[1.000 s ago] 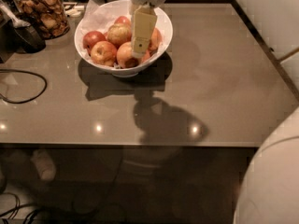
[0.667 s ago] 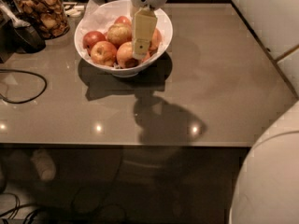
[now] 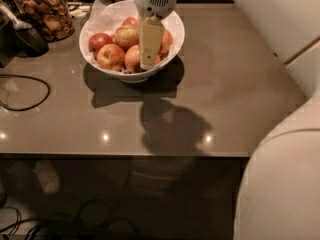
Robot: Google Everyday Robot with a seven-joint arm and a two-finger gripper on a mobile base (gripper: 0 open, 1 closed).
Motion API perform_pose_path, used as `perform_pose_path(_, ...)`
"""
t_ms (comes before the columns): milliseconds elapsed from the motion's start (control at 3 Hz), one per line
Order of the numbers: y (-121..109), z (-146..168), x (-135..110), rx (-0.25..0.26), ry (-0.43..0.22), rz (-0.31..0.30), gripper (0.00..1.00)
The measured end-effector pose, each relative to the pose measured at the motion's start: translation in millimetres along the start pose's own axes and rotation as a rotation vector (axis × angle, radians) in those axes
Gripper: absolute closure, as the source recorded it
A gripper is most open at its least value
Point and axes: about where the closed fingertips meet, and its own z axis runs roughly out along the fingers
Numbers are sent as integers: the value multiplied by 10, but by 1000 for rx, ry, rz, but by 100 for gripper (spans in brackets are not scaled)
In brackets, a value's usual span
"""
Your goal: Pick apple from white bowl
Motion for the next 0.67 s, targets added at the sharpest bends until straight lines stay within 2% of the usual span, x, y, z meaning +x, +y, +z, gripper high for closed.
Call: perform_pose_path(667, -67, 214, 5, -35, 21, -12, 23)
